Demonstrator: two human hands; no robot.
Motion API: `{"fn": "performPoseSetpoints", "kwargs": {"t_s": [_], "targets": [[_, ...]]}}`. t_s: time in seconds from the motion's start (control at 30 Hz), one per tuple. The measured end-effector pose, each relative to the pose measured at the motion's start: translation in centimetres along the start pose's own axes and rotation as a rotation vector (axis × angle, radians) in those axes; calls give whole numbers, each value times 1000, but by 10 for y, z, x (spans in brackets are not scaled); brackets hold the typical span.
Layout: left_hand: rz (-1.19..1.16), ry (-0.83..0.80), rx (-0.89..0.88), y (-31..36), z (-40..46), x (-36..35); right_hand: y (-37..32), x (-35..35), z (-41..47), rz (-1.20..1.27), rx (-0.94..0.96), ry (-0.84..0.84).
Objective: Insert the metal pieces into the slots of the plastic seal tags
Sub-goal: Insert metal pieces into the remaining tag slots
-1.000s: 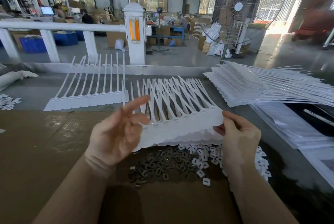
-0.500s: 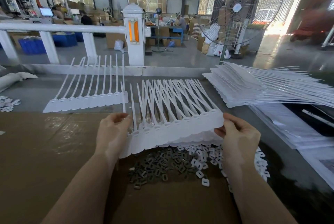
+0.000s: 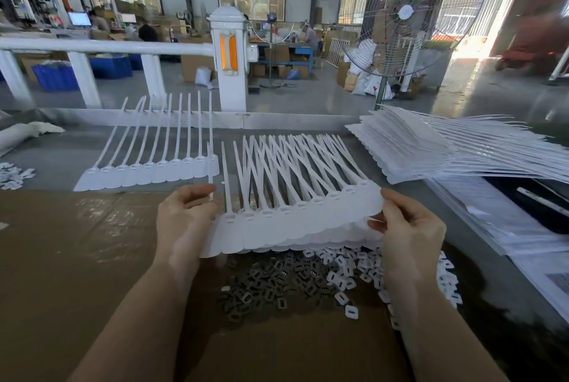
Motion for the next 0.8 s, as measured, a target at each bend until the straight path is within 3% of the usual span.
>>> {"fn": "performPoseSetpoints", "kwargs": {"t_s": [0.13,0.23,0.47,0.8], "targets": [[-244,-66,38,3,-3,-6,-4,5,1,18,17,40],[-271,-130,28,4,-5,-16,-4,14,2,4,23,111],[-44,-205,-86,5,-9,-40,-1,24,4,-225,27,182],[175,-167,-171,1,0,-42,-14,8,-4,-782,142,73]]}}
Point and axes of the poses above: each hand's wrist, its own z-axis towards the middle knuckle, its own x-axis out of the back of the hand, y = z × x, the point moved 10 cm from there along z, towards the middle knuckle, and after that the axes turned 1 degree about y, right-handed, at the moved point
